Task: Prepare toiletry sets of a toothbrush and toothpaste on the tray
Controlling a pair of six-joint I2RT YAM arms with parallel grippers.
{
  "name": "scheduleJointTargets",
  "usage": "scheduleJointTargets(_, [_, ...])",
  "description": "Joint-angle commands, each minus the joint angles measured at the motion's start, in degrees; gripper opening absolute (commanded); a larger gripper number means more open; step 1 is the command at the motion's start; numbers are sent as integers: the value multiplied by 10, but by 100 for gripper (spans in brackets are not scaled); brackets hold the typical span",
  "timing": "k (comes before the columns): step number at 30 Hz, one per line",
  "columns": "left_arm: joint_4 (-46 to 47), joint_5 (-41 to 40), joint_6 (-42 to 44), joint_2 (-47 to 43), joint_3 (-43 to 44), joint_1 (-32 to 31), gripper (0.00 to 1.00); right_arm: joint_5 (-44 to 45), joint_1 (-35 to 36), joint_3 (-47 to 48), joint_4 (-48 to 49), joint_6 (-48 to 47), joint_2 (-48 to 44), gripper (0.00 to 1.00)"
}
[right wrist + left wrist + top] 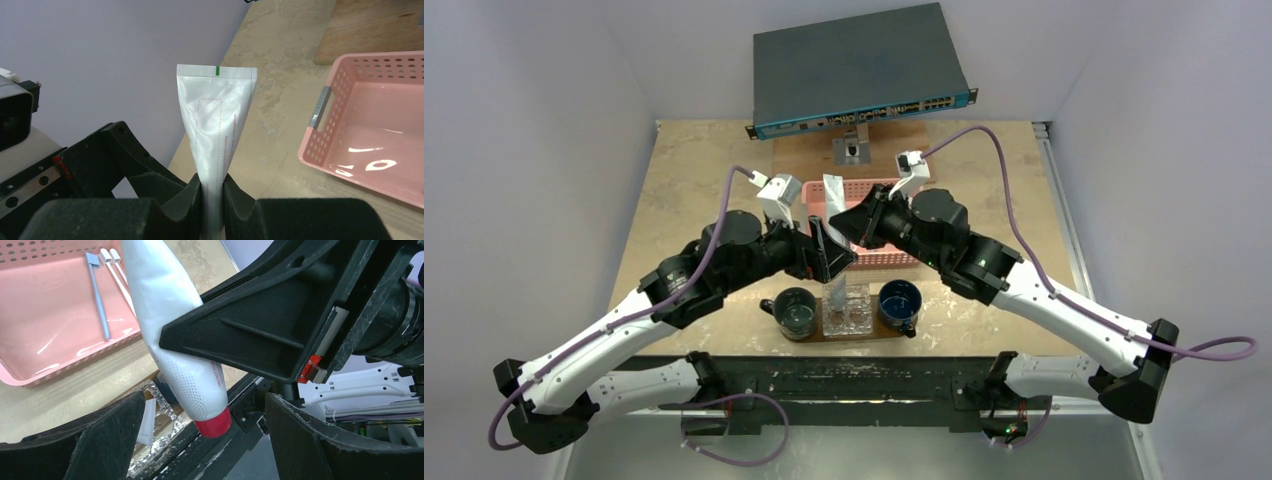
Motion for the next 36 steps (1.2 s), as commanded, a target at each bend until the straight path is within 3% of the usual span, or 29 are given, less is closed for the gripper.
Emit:
scheduleJointTargets(1, [29,9,-13,-3,2,5,86,24,11,28,44,17,-3,17])
scheduleJointTargets(9, [29,21,-14,12,7,11,63,56,19,33,35,13,-3,16])
scheduleJointTargets(26, [53,42,-19,32,0,16,47,63,22,34,40,8,-1,16])
scheduleJointTargets(30, [61,57,-20,38,0,17,31,69,23,30,39,8,-3,16])
scheduleJointTargets(35, [56,61,-21,37,-2,20,0,72,23,25,39,6,-7,20])
scheduleJointTargets(36, [55,60,-22,35,-3,20,0,72,23,25,38,4,-8,23])
